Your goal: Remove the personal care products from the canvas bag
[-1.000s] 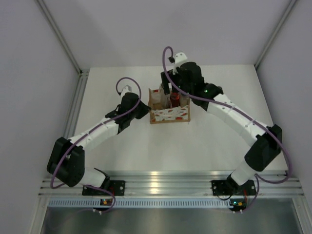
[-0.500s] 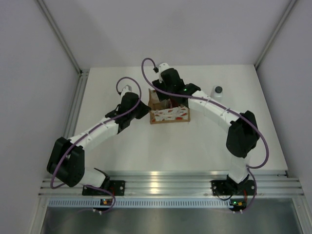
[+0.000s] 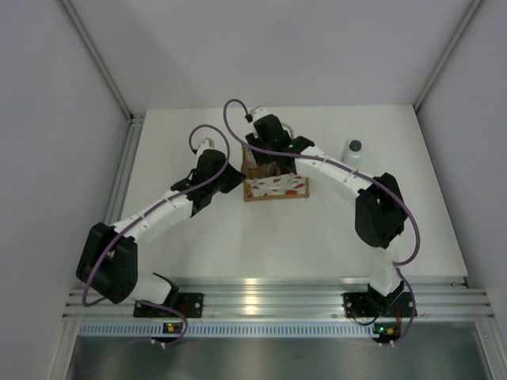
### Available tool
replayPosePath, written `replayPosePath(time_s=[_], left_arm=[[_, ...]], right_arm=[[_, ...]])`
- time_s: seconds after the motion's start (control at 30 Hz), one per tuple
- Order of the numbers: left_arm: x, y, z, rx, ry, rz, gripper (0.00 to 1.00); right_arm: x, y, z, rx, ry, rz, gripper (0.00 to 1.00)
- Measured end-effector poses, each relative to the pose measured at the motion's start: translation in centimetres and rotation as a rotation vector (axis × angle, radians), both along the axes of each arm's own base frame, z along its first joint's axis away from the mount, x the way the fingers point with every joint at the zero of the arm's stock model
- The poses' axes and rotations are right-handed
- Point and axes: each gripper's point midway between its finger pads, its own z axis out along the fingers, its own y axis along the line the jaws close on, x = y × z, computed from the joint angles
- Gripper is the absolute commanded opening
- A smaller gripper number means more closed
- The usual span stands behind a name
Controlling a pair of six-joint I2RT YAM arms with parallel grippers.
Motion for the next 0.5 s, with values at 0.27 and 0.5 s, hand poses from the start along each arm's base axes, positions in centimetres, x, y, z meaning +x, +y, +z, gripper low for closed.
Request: replayPosePath(time_s=[0.27,0.5], left_arm=[[0.13,-0.06,0.02,0.002,0.003,0.0,0.0],[0.17,-0.04,-0.01,0.002,0.004,0.002,0.0]], right_arm=[[0.1,-0.48,-0.59,0.008,0.012,-0.054,0.14],[0.2,-0.68,-0.59,0.021,0.013,-0.089,0.01]])
